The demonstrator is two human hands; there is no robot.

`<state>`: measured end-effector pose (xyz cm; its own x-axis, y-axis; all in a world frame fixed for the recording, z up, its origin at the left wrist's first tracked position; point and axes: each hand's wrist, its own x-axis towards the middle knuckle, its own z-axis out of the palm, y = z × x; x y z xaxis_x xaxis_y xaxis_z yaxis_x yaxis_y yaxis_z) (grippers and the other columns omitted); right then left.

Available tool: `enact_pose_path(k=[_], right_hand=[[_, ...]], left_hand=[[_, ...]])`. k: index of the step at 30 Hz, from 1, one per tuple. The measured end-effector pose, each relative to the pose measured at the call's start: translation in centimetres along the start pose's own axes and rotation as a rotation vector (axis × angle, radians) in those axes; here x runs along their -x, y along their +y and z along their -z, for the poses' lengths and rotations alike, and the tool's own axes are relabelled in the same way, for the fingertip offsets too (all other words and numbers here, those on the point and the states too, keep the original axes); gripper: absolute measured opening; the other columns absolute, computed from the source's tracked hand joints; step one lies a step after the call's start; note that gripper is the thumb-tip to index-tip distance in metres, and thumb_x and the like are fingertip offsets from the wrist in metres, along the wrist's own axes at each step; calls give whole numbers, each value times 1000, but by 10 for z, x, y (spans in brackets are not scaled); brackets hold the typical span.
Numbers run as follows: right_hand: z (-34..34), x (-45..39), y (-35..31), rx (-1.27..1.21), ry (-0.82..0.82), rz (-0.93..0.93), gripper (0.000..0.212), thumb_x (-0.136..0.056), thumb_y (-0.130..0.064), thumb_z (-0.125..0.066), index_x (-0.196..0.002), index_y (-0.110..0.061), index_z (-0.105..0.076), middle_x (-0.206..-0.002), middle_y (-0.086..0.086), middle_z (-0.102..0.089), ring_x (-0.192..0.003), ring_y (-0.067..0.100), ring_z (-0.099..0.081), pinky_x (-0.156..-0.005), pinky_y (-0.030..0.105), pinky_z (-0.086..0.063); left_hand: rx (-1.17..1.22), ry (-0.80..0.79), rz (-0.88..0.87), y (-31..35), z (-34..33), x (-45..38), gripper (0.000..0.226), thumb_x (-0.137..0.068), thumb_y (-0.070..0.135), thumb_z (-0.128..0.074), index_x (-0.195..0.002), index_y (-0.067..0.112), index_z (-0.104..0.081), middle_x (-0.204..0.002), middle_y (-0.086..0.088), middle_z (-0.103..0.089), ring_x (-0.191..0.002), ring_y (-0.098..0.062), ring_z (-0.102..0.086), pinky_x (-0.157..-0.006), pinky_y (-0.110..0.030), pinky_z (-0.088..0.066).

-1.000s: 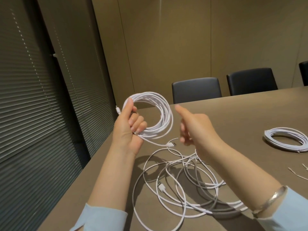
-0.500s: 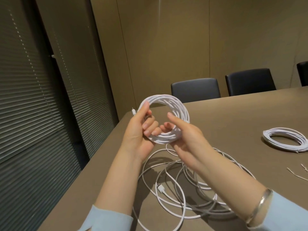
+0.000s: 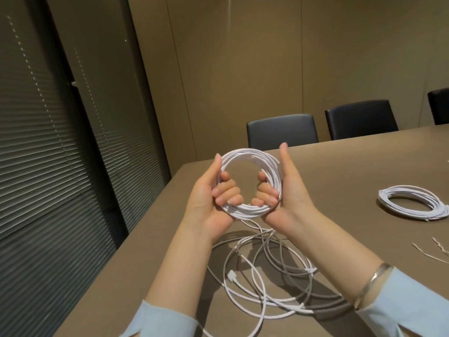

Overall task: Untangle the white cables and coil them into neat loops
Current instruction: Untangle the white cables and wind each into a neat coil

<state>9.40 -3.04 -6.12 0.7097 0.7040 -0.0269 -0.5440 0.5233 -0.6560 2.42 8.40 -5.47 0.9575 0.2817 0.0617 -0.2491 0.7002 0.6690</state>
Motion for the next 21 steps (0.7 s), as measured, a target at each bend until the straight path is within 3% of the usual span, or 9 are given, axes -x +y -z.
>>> enact_pose_path(k=[3,9,12,21], right_hand=[[3,-2,3,45,85,17,66,-80,-75,-50,-52,-16,-42,-41,-1,-27,-35,11,-19,-40,24,-22],[-1,-2,4,167,178,104,58,-93,-54,-53,-51,-18,-38,-43,-1,-25,-35,12,-18,-37,22,-22],[1,1,4,173,191,92,56,-93,-55,-52,-53,-17,-40,-42,-2,-27,-35,12,-19,-37,23,-23],[32,18,-7,174,254,27,53,-92,-59,-49,-60,-16,-45,-42,0,-37,-35,14,-36,-47,24,-39]], left_hand=[[-58,29,23,-3,1,1,48,-77,56,-66,-57,16,-48,-40,6,-26,-34,-6,-22,-42,-17,-18],[-32,76,42,-7,3,-1,56,-84,54,-63,-51,21,-31,-42,7,-23,-36,-6,-22,-41,-15,-26],[-60,115,32,-12,3,-3,58,-86,55,-61,-51,21,-29,-43,6,-21,-36,-6,-19,-43,-17,-16],[-175,235,-4,-42,-16,-7,61,-89,50,-61,-49,23,-25,-42,5,-17,-32,-9,-15,-37,-20,-11]])
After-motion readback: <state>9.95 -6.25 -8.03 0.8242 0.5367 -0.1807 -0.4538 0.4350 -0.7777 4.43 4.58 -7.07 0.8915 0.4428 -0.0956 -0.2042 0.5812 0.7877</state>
